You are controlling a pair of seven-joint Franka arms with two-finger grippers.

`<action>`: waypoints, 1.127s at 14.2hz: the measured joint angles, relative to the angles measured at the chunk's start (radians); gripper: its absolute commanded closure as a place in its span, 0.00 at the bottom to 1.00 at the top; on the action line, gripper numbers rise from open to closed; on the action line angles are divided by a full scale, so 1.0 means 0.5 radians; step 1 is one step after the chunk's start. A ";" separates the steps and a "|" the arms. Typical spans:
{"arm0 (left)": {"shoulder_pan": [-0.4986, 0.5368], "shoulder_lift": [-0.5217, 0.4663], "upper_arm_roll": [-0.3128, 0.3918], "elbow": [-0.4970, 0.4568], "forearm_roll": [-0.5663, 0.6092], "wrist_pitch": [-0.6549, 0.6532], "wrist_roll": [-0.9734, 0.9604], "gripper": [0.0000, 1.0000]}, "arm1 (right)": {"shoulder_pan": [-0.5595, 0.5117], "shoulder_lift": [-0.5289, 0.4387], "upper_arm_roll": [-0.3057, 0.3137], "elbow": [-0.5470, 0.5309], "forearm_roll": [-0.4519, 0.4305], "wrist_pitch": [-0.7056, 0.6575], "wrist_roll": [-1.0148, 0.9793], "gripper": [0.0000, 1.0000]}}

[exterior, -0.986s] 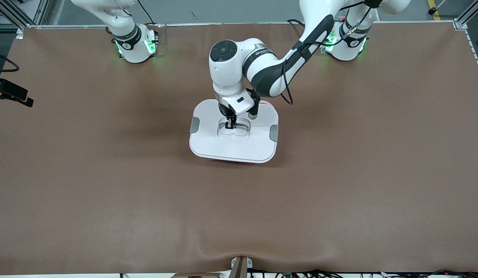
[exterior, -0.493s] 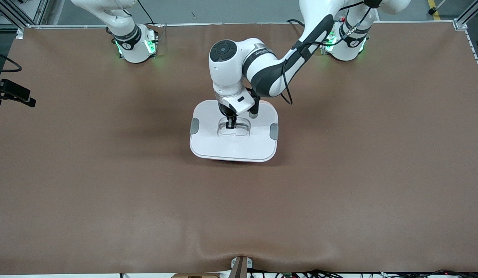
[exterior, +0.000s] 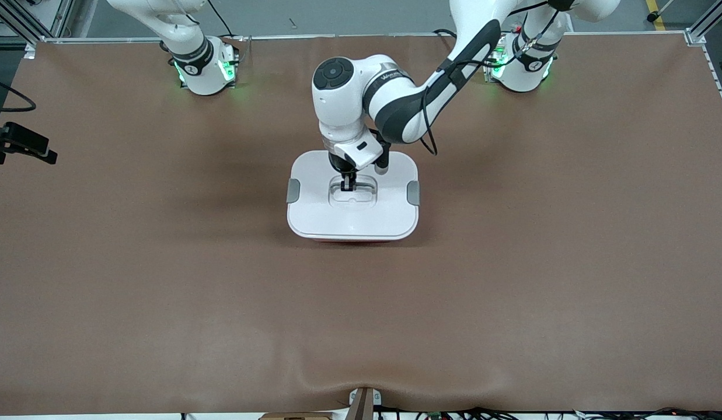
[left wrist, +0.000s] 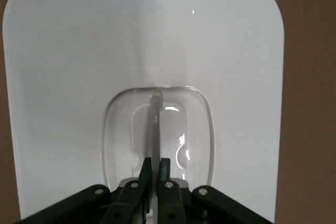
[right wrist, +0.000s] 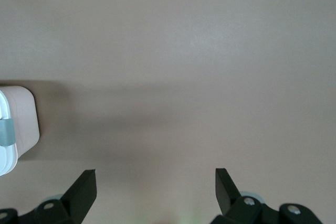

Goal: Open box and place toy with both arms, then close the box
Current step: 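Lower the lid onto the box with the left gripper and press it down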

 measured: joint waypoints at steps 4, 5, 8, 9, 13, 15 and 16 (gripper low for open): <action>-0.004 -0.005 0.000 -0.001 0.000 -0.013 -0.002 1.00 | 0.001 0.000 0.002 -0.001 0.002 0.007 -0.002 0.00; -0.004 -0.005 0.000 -0.002 0.000 -0.014 -0.002 1.00 | 0.001 0.000 0.002 -0.001 0.002 0.007 -0.003 0.00; -0.004 -0.005 -0.001 -0.008 0.000 -0.014 -0.004 1.00 | 0.002 0.001 0.004 -0.002 0.004 0.008 -0.004 0.00; -0.004 -0.005 -0.001 -0.011 0.000 -0.014 -0.004 1.00 | 0.002 0.001 0.005 -0.002 0.004 0.008 -0.004 0.00; -0.008 -0.005 -0.002 -0.021 0.000 -0.014 -0.013 1.00 | 0.002 0.002 0.006 -0.005 0.005 0.008 -0.004 0.00; -0.010 -0.005 -0.002 -0.024 0.000 -0.012 -0.013 1.00 | 0.006 0.002 0.008 -0.005 0.006 0.008 -0.004 0.00; -0.009 -0.005 -0.002 -0.024 0.000 -0.012 -0.013 1.00 | 0.011 0.002 0.009 -0.005 0.006 0.008 -0.004 0.00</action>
